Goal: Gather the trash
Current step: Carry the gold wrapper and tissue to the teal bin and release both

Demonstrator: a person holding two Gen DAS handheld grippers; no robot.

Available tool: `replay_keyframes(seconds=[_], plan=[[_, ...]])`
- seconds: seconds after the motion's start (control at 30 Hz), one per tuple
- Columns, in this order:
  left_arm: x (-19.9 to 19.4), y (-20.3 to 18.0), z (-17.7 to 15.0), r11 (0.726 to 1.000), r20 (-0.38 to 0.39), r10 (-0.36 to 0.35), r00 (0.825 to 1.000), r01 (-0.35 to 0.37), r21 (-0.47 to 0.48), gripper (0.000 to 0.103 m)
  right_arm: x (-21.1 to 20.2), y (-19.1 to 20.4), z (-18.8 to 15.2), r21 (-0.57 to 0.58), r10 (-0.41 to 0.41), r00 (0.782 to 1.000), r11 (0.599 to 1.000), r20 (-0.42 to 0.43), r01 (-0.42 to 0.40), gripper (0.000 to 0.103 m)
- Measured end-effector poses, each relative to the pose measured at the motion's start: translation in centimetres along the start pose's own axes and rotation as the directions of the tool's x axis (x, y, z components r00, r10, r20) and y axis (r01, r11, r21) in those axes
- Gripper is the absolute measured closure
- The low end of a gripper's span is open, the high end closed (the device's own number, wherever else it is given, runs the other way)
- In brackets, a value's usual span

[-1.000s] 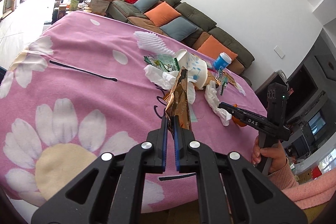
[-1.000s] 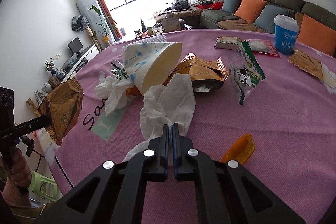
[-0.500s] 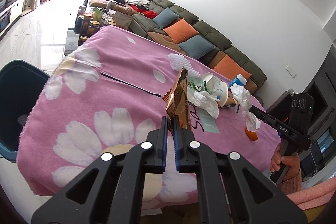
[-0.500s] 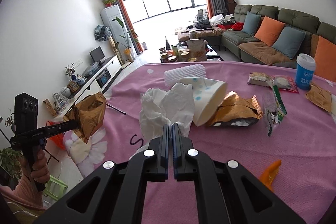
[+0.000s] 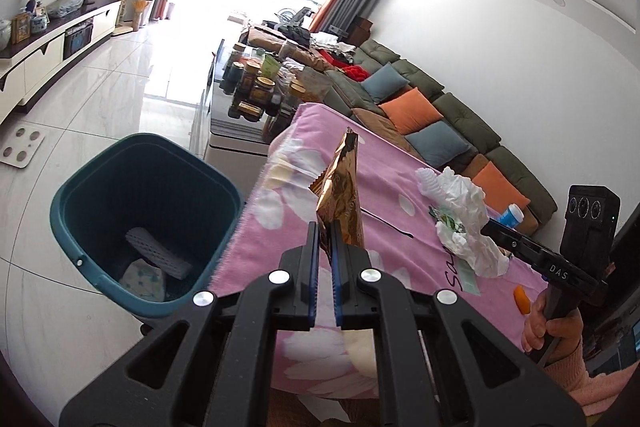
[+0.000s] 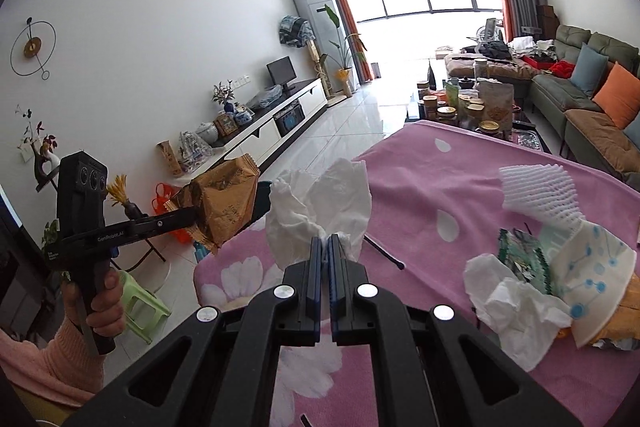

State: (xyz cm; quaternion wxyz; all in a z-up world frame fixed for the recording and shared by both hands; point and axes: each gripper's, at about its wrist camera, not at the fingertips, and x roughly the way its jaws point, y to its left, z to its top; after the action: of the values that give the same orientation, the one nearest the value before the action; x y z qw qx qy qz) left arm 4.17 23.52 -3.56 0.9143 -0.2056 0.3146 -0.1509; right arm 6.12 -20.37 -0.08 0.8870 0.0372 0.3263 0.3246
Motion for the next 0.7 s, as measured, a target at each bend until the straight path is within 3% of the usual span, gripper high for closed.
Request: replay_keyframes(seconds=[0.33,0.7], plan=[[-2.1,6.0,1.2,0.986,0.028,0.135,0.990,-0.132,-0.098,0.097,7.2,5.3,3.2,-0.097,0.123,0.990,0.987,-0.074,-0.130,0.101],[-1.7,10.2,1.6,0.961,0.002,0.230,0.973,-0.227,-0.159,0.097,13.1,8.1,4.3,-0.106,0.181,0.971,0.974,-0.158,-0.198,0.101]])
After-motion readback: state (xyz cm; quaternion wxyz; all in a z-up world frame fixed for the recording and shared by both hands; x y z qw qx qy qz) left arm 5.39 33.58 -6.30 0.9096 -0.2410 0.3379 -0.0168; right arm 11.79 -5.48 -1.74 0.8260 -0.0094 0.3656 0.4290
